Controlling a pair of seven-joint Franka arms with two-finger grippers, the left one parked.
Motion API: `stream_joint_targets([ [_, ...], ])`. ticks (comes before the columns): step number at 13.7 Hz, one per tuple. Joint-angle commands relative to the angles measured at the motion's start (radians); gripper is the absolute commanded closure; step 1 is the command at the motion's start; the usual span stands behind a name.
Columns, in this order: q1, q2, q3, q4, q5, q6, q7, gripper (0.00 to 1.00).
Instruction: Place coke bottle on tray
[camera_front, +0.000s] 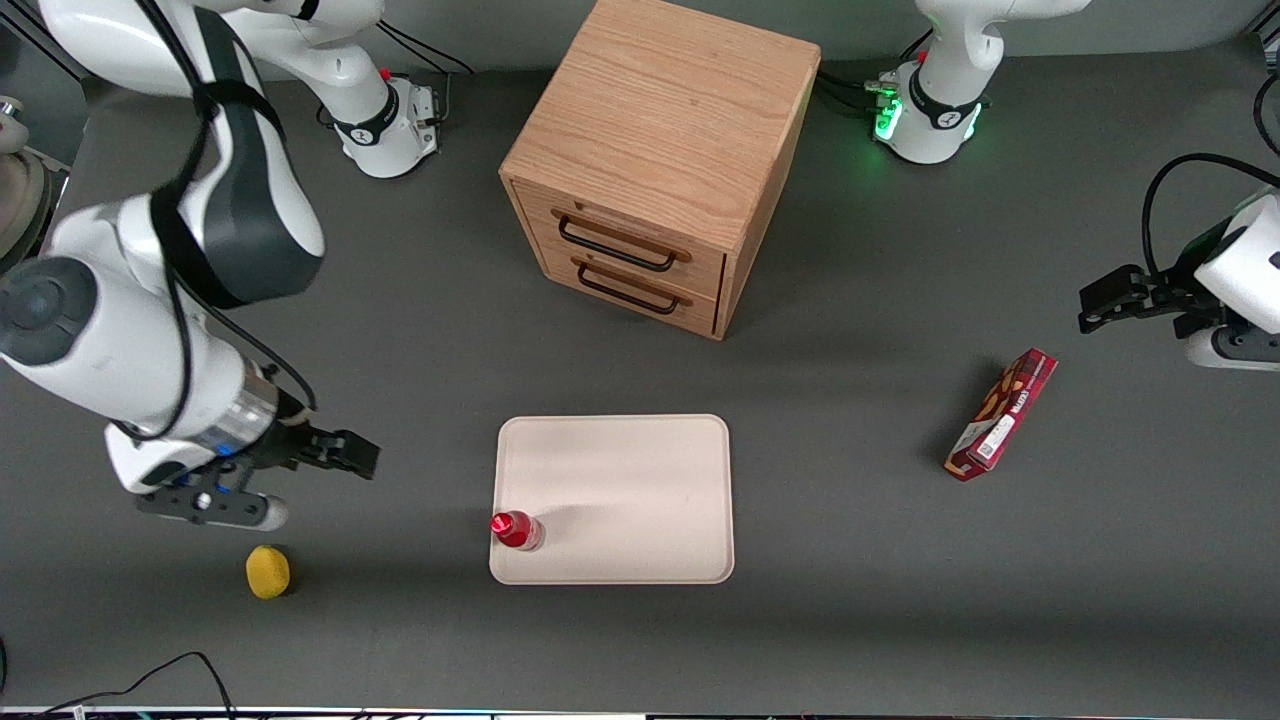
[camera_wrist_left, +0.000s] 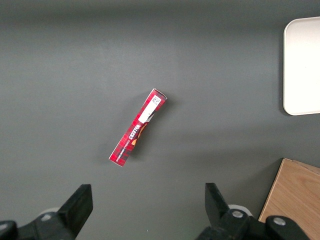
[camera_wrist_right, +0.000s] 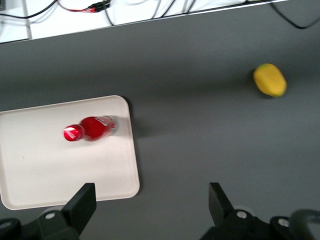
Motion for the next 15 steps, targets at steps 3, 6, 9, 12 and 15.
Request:
stream_joint_targets([
  [3,-0.126,-0.258,0.01,-0.281,-0.015,0.047,-0.134,0.0],
  [6,-0.193,-0.343,0.015,-0.393,-0.014,0.102,-0.201,0.0],
  [9,-0.199,-0.419,0.015,-0.464,-0.014,0.125,-0.198,0.0],
  [12,-0.204,-0.421,0.017,-0.453,-0.014,0.116,-0.198,0.0],
  [15,-0.204,-0.4,0.017,-0.395,-0.011,0.09,-0.198,0.0],
])
